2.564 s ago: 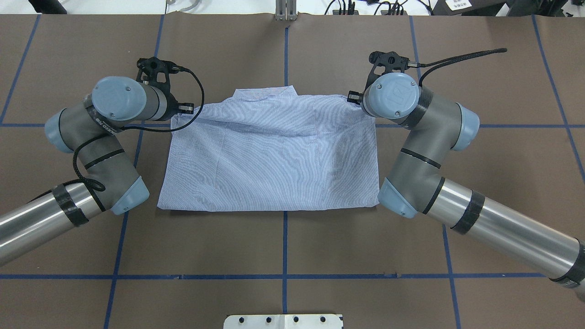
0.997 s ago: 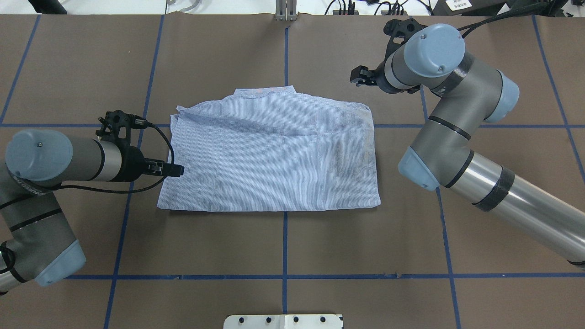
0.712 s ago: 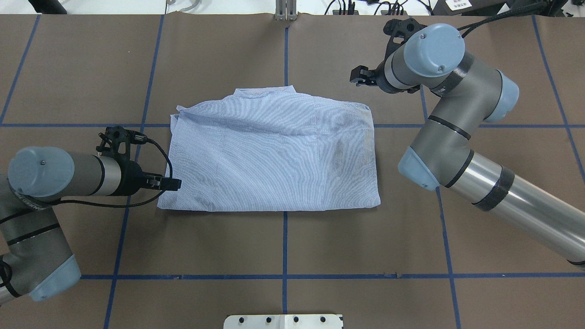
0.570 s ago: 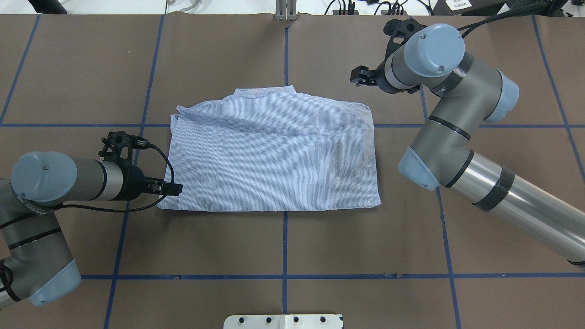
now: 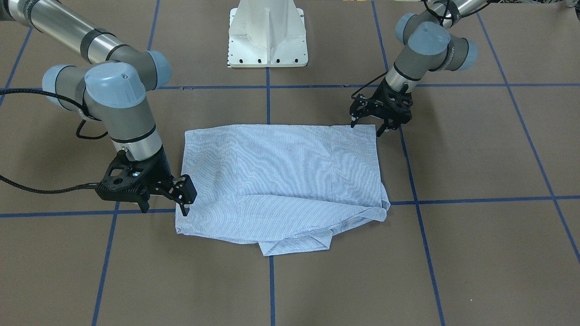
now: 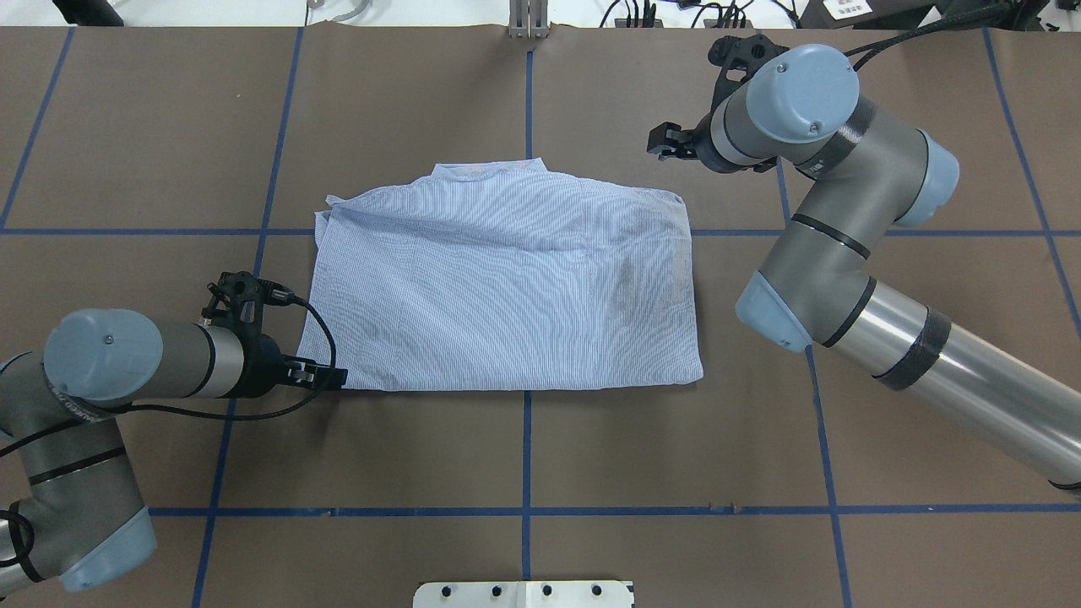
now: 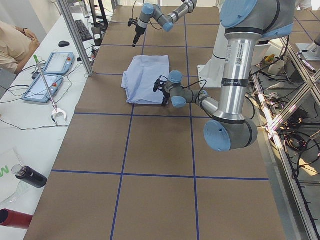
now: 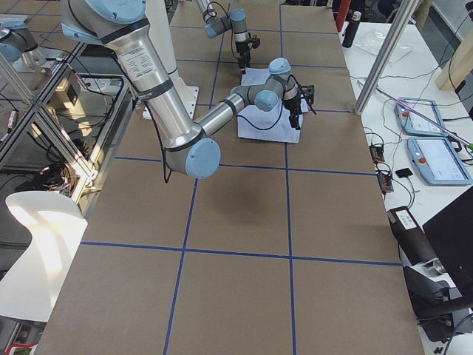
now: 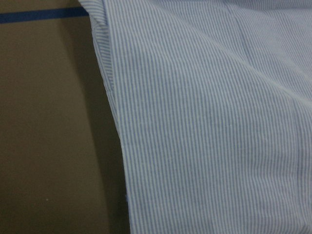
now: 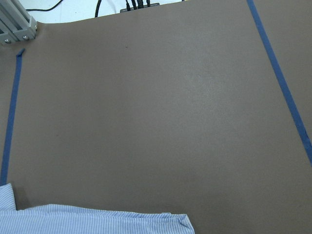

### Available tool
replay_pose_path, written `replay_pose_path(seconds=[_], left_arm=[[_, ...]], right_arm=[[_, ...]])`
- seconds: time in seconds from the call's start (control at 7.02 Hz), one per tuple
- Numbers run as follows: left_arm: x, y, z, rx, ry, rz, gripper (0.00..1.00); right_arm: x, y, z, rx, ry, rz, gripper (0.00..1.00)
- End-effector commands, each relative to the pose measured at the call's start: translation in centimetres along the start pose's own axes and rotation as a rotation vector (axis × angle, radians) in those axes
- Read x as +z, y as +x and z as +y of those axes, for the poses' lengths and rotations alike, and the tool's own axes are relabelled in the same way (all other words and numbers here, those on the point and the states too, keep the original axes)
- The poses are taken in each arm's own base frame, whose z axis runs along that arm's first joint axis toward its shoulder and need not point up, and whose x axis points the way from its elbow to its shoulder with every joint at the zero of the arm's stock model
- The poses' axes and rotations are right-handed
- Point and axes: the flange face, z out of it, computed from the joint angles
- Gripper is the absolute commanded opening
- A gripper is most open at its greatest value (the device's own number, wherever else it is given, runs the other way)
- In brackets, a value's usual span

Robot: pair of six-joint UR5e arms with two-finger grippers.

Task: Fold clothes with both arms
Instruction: 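Move the left gripper to the folded shirt's side edge while the right gripper holds still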

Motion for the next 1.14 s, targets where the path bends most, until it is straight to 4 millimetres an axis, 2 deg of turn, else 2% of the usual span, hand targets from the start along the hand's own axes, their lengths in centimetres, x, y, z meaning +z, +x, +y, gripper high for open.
replay_pose_path(seconds=[0.0,0.14,0.28,0.43,0.57,0.71,1.0], left_arm=[[0.7,1.0,1.2,-0.017,-0.006,0.001,0.78],[0.7,1.1,1.3,-0.036,-0.007,0.003,0.52],[0.5,1.1,1.2,-0.041,-0.004,0.005,0.15],[0.3,0.4,1.6,-0.041,-0.009,-0.005,0.0],[-0.4,0.1,1.6,-0.041,-0.003,-0.004,0.0],[-1.0,-1.0,1.4,-0.042,0.004,-0.02,0.0],[-3.1,-5.8,-3.3,0.011,0.085,-0.094,0.0]], right_arm=[[-0.1,-0.1,0.0,-0.001,0.001,-0.002,1.0],[-0.1,-0.1,0.0,-0.001,0.001,-0.002,1.0],[-0.1,-0.1,0.0,-0.001,0.001,-0.003,1.0],[-0.2,-0.2,-0.1,-0.002,0.002,-0.006,1.0],[-0.2,-0.2,-0.1,0.0,0.002,-0.006,1.0],[-0.3,-0.3,-0.1,0.0,0.003,-0.007,1.0],[-0.4,-0.4,-0.1,0.0,0.01,-0.009,1.0]])
